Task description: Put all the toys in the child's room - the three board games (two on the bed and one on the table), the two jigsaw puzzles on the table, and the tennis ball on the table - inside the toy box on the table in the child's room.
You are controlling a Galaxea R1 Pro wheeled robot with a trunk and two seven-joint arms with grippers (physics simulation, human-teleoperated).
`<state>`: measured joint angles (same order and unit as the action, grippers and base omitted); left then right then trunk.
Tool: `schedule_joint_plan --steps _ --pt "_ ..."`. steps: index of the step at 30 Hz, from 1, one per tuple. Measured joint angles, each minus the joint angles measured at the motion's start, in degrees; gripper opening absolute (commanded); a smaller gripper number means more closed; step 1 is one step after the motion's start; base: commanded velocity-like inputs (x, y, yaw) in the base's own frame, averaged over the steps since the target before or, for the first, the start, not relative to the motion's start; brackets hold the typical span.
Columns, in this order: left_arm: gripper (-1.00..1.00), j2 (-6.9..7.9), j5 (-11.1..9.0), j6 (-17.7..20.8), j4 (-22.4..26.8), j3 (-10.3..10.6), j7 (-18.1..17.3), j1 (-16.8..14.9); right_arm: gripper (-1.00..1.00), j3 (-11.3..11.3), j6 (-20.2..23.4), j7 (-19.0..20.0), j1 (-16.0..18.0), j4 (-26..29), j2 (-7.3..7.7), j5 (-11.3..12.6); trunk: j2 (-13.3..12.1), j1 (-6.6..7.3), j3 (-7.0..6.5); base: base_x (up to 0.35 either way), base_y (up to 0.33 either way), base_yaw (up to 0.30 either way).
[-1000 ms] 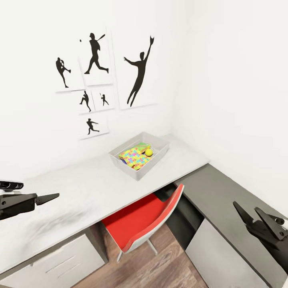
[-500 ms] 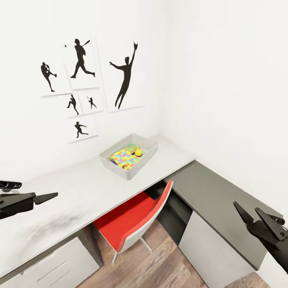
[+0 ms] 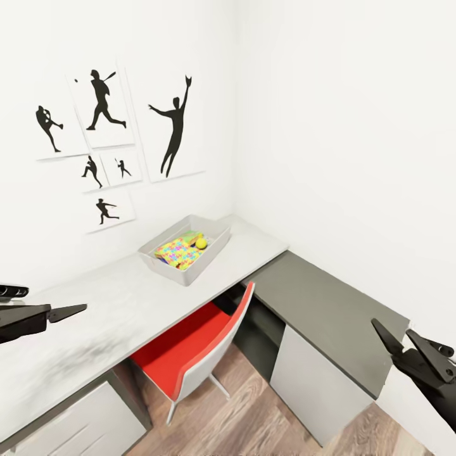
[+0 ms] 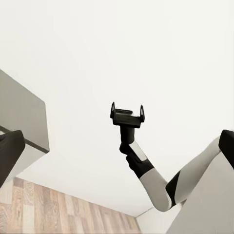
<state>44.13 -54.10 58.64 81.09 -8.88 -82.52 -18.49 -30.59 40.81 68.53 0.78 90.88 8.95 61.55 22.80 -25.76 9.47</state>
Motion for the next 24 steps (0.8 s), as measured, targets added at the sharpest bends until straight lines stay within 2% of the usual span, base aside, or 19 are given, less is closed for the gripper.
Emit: schedule_joint_plan --steps 19,24 --pt "1.0 0.13 0.08 0.0 0.02 0.01 0.07 0.02 1.0 -0.07 -0.1 0.33 -0.04 -0.06 0.07 -0.08 -0.01 0.01 -1.54 -0.128 0.026 -0.2" --pt "1.0 0.14 0.09 0.0 -0.02 0.03 0.08 0.06 1.0 -0.05 -0.1 0.29 -0.03 -0.1 0.16 -0.1 -0.01 0.01 -1.8 -0.041 0.021 -0.116"
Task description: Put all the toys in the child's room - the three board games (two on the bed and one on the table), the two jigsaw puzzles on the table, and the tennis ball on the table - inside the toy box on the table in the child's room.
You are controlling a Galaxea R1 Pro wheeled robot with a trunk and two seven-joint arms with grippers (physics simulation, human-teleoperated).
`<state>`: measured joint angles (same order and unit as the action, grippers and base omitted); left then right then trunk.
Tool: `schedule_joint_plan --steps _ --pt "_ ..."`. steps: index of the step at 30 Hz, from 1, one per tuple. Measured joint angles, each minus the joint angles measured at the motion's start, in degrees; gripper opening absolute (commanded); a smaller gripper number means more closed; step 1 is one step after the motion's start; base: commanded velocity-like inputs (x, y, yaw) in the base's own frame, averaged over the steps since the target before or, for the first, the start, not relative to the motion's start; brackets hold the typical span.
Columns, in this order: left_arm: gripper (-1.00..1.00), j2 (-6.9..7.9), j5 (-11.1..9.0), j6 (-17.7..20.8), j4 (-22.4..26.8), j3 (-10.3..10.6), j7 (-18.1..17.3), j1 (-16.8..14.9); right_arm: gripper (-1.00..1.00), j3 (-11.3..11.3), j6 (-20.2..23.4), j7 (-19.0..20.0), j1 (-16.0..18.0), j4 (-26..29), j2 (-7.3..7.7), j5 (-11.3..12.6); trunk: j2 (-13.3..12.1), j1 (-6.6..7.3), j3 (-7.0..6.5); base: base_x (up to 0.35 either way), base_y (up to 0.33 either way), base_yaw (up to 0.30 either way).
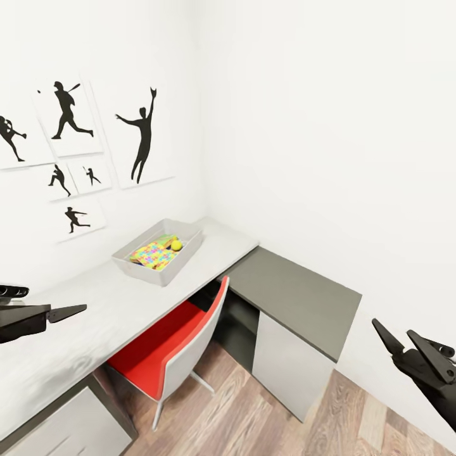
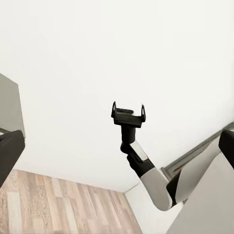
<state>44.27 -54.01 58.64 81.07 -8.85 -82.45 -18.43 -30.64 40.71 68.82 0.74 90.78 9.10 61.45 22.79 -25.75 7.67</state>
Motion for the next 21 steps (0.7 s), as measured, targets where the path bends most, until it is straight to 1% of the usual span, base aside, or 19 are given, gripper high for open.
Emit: schedule_joint_plan --steps 4,9,12,16,21 --pt "1.0 0.0 0.05 0.0 -0.01 0.0 -0.01 -0.05 1.0 0.03 0.0 0.0 -0.01 -0.07 0.05 0.01 -0.01 -0.01 -0.15 -0.126 0.082 -0.19" --pt "1.0 0.0 0.13 0.0 -0.03 0.01 0.0 -0.04 1.0 0.05 0.0 0.0 -0.01 -0.1 0.04 0.02 -0.01 -0.02 -0.35 -0.208 0.162 -0.24" --pt "1.0 0.0 0.61 0.0 -0.03 -0.01 -0.02 -0.06 1.0 0.05 0.0 0.0 -0.01 -0.13 0.08 0.02 -0.01 -0.01 -0.49 -0.188 0.173 -0.251" --pt "1.0 0.0 1.15 0.0 -0.05 -0.01 -0.05 -0.03 1.0 0.05 0.0 -0.01 -0.01 -0.16 0.07 0.01 0.0 0.0 -0.68 -0.07 0.072 -0.254" --pt "1.0 -0.01 1.29 0.0 -0.06 0.02 -0.07 -0.04 1.0 0.05 0.0 -0.01 -0.01 -0.16 0.05 0.01 0.0 0.0 -0.96 -0.017 0.018 -0.253"
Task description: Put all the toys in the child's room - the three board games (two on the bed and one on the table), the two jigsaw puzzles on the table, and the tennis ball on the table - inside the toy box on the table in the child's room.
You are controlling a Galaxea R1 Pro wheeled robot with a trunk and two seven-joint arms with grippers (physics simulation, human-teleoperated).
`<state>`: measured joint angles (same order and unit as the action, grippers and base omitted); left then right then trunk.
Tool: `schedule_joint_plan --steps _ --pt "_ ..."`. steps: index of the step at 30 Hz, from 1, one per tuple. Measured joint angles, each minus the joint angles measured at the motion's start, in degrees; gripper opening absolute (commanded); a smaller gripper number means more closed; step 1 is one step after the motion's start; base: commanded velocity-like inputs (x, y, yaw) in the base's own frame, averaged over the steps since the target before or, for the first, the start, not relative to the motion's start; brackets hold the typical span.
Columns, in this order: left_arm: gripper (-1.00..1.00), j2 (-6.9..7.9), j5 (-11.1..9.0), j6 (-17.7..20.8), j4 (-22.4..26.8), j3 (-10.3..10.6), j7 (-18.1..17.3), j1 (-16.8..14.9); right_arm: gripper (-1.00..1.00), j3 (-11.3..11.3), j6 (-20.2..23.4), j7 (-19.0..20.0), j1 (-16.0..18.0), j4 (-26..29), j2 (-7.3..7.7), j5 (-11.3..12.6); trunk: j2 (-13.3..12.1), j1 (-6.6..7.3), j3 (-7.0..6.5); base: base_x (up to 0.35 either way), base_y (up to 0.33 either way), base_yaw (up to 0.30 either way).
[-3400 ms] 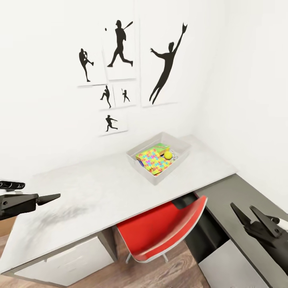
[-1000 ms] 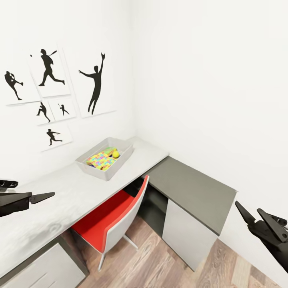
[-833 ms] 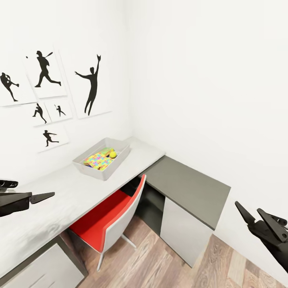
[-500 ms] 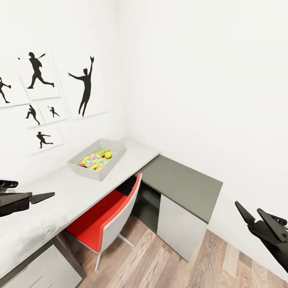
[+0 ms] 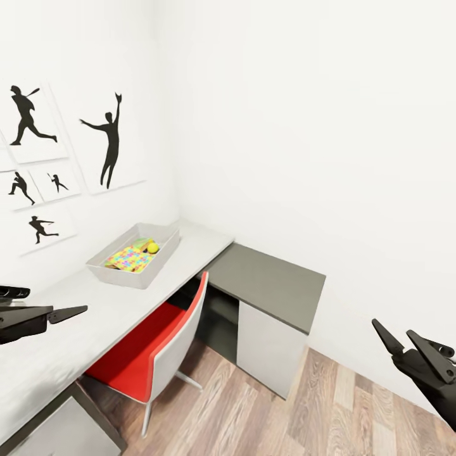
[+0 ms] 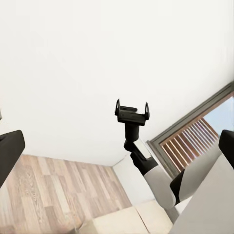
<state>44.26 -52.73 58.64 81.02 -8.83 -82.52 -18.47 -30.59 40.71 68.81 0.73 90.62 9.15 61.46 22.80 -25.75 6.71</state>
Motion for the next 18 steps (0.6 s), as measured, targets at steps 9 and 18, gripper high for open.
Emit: schedule_joint_plan --steps 9,18 --pt "1.0 0.0 0.02 0.0 0.0 -0.01 0.0 0.0 1.0 -0.01 0.0 0.0 0.0 -0.01 0.05 0.0 -0.01 -0.02 -0.52 -0.08 0.041 -0.25" --pt "1.0 0.0 0.04 0.0 0.0 -0.03 0.0 0.02 1.0 -0.02 0.0 0.0 0.0 0.0 0.07 -0.04 -0.01 -0.01 -1.04 -0.098 0.05 -0.248"
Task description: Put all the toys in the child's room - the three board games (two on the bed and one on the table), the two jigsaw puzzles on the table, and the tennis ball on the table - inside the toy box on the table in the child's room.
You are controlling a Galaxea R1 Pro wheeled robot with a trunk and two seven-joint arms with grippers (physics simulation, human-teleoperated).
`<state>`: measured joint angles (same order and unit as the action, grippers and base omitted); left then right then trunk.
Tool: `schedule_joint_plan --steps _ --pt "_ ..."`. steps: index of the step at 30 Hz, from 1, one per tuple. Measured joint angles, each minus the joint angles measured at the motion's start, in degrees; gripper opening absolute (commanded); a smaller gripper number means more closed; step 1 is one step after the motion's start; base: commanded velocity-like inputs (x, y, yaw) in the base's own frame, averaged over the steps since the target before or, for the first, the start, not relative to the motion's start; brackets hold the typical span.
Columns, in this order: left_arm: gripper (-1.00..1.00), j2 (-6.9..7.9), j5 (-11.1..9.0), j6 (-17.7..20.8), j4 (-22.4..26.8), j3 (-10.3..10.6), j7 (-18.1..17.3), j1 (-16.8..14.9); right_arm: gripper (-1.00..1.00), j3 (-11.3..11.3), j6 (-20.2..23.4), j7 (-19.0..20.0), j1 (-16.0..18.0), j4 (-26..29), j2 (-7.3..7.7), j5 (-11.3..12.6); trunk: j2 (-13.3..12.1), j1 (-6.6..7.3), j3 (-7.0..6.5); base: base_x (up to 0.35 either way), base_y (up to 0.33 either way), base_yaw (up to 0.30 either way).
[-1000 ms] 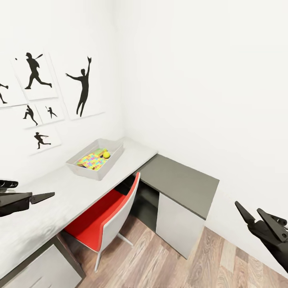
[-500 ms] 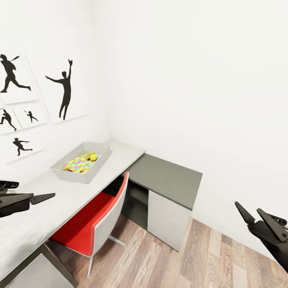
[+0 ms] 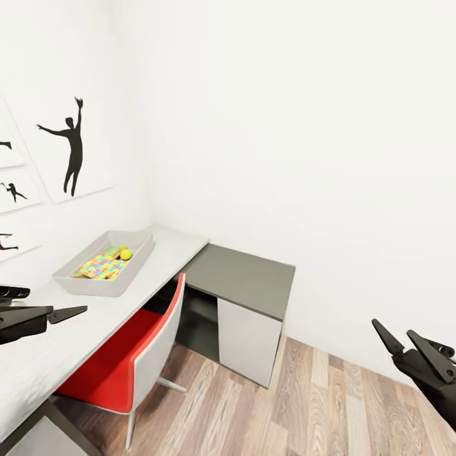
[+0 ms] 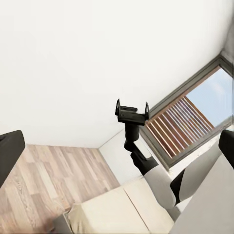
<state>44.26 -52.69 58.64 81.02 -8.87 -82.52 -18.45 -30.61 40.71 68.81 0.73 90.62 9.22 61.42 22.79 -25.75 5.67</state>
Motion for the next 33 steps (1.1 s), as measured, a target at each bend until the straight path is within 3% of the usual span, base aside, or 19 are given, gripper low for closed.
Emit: schedule_joint_plan --steps 33 --pt "1.0 -0.09 0.0 0.0 0.39 0.45 0.0 0.01 1.0 -0.07 0.01 0.0 0.0 -0.15 0.18 -0.05 0.0 0.01 -1.97 -0.025 0.011 -0.246"
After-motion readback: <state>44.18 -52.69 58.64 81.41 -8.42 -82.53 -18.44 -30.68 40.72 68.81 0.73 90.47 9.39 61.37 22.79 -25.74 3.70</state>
